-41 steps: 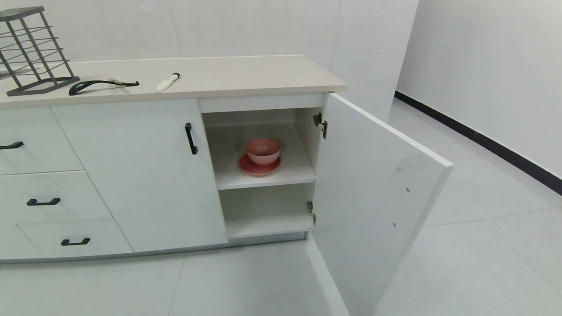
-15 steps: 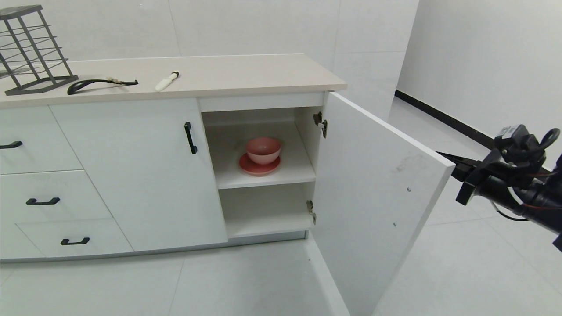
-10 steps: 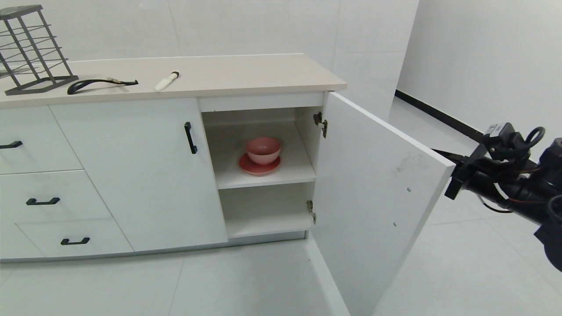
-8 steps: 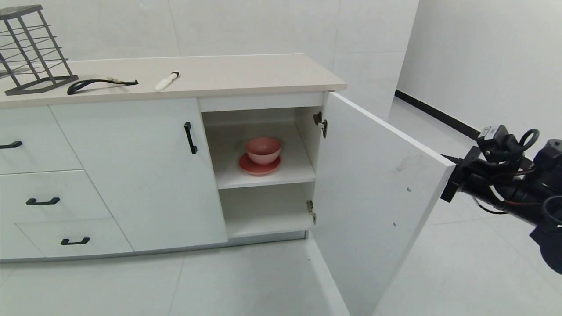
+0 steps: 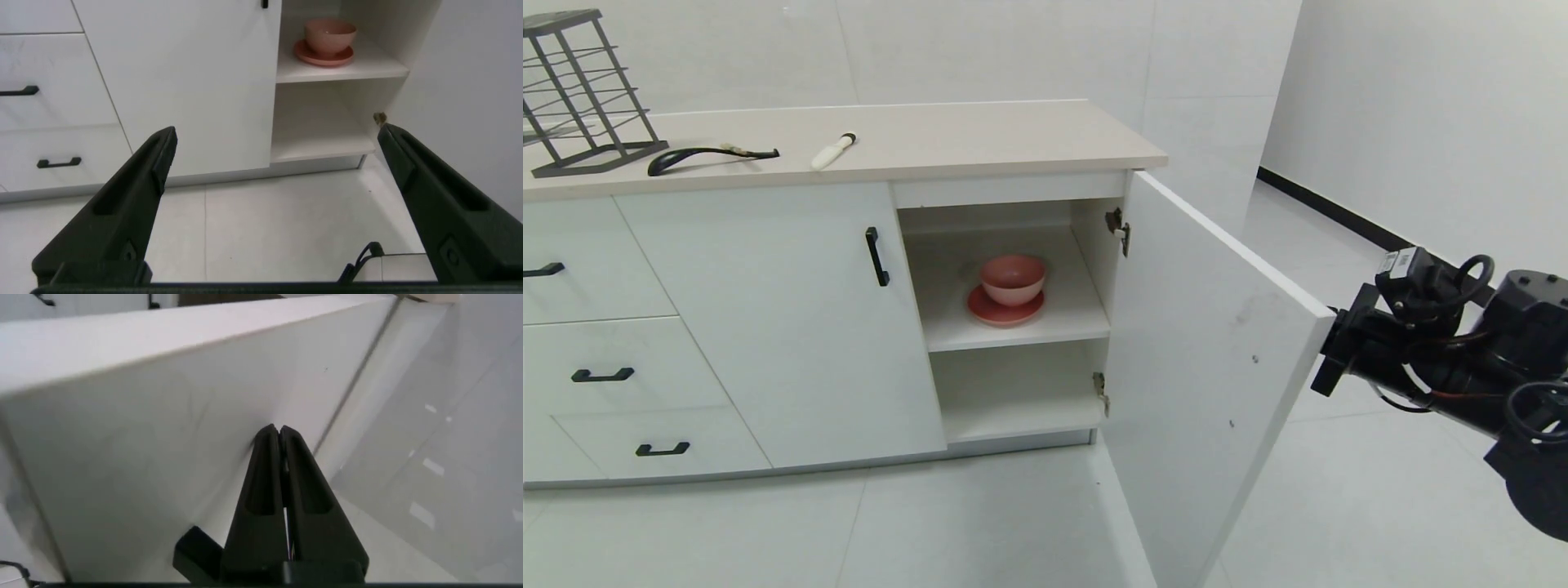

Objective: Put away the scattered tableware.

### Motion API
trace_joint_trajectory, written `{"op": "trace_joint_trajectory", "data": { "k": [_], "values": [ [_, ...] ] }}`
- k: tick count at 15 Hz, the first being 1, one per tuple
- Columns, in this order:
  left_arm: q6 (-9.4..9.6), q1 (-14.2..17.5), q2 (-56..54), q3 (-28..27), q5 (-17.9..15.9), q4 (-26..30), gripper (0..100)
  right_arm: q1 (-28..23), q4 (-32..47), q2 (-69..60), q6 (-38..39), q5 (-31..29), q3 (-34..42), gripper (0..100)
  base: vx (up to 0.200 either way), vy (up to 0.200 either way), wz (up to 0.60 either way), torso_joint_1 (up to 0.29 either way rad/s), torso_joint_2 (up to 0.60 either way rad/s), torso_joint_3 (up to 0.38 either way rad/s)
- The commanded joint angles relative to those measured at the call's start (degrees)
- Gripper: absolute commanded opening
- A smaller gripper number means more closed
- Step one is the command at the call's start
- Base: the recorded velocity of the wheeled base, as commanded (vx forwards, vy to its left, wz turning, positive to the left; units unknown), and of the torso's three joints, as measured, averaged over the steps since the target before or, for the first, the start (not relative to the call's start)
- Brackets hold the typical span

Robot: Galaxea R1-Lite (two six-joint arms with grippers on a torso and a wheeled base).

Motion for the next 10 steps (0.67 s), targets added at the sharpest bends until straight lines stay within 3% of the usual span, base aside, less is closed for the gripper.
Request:
{"op": "trace_joint_trajectory", "data": {
  "k": [1,10],
  "values": [
    [-0.04,0.0,0.0,0.0,-0.02,-0.02,100,1.03,-0.04,-0.25,0.01,0.07,-0.04,0,0.0,0.0,0.0,0.0,0.0,0.0],
    [-0.04,0.0,0.0,0.0,0.07,-0.02,100,10.61,0.05,0.1,0.45,-2.83,-1.45,0,0.0,0.0,0.0,0.0,0.0,0.0]
  ]
}}
